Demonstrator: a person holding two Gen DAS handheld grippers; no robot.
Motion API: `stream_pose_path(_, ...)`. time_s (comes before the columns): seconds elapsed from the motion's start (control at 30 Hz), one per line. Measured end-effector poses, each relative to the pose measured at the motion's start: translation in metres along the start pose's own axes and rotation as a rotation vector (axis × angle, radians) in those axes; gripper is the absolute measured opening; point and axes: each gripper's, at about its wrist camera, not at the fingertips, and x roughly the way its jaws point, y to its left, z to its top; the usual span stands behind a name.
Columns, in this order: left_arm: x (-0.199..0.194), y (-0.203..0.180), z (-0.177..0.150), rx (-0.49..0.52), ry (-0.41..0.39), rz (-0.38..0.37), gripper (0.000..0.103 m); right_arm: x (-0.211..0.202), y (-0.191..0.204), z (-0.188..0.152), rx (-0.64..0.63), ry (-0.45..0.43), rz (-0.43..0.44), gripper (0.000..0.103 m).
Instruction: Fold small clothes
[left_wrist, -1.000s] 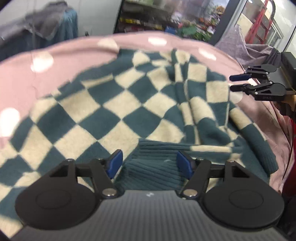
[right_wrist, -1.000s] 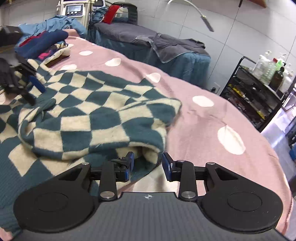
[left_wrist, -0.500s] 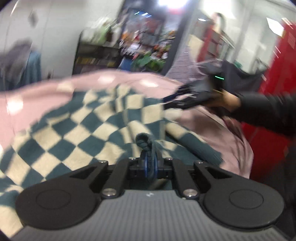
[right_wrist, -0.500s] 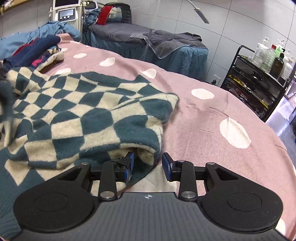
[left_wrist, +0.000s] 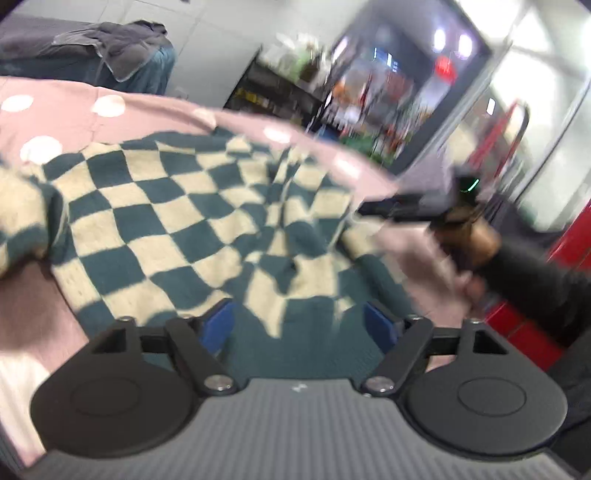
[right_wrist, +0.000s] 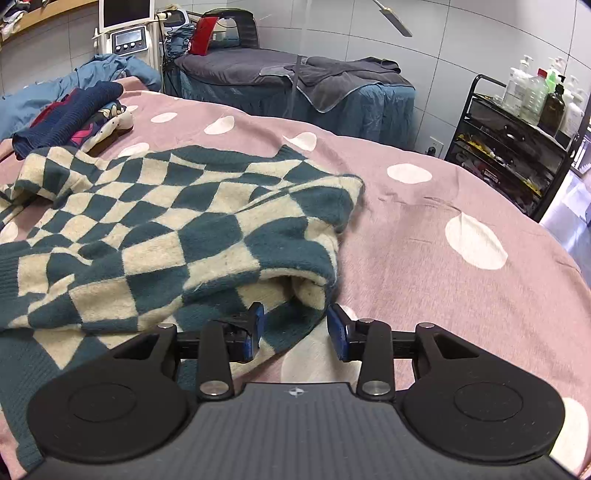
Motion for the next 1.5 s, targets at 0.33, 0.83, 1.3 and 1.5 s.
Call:
stream_pose_path(0.33, 0.034, -0.006, -0.013, 0.025, 0.077, 0.062, 0.005, 0.005, 0.004, -0.001, -0.082, 0.001, -0.117, 0.082)
stream_pose_path(0.83, -0.002, 0.088, 0.134, -0.08, -0.064, 0.317, 0.005, 0.037, -0.008, 0.047, -0.146, 0.023, -0.253, 0.018)
stream_pose_path(1.3, 0.077, 0.168, 0.111, -0.28, 0.178, 0.334, 0.009, -0.002, -0.029, 0.061, -0.044, 0.0, -0.088, 0.071)
stream_pose_path(1.5, 0.081, 0.158, 0.112, -0.249, 0.171, 0.332, 0.031, 0.033, -0.059, 0.119, 0.189, -0.046, -0.063, 0.102)
